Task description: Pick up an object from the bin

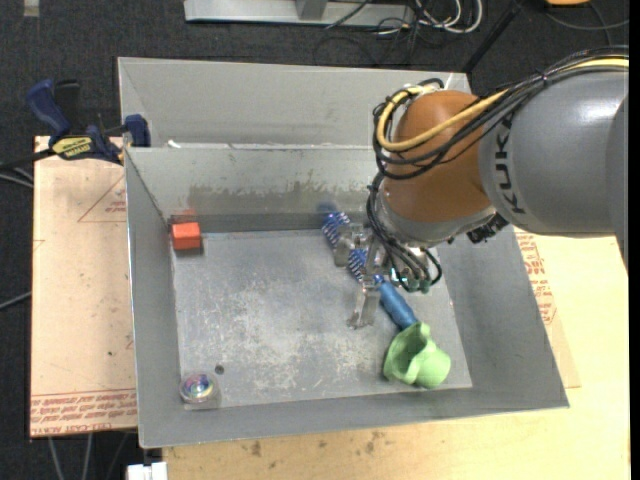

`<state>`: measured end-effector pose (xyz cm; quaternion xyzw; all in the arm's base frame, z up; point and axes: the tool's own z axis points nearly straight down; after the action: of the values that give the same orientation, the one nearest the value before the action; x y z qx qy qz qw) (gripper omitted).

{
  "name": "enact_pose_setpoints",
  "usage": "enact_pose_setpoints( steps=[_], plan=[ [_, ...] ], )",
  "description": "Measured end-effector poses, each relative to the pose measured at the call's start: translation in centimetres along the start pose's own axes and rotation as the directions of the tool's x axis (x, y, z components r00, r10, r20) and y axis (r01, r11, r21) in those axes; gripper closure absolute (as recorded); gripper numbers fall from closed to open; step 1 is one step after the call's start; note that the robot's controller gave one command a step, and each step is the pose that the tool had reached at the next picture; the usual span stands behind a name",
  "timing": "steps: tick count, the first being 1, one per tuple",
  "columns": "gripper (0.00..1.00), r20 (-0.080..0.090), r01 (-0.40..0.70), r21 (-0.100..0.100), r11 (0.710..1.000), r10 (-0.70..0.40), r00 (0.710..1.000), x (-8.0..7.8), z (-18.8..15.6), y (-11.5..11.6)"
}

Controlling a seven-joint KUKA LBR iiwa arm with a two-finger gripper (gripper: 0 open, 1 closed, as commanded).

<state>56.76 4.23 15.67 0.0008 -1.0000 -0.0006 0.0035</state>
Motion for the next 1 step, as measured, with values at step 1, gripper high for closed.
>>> enact_pose_setpoints(
  steps=[1],
  plan=[
    [0.0, 0.01, 0.135, 0.004, 0.991, -0.135, 0.991, -4.96, 2.53, -6.76]
  ],
)
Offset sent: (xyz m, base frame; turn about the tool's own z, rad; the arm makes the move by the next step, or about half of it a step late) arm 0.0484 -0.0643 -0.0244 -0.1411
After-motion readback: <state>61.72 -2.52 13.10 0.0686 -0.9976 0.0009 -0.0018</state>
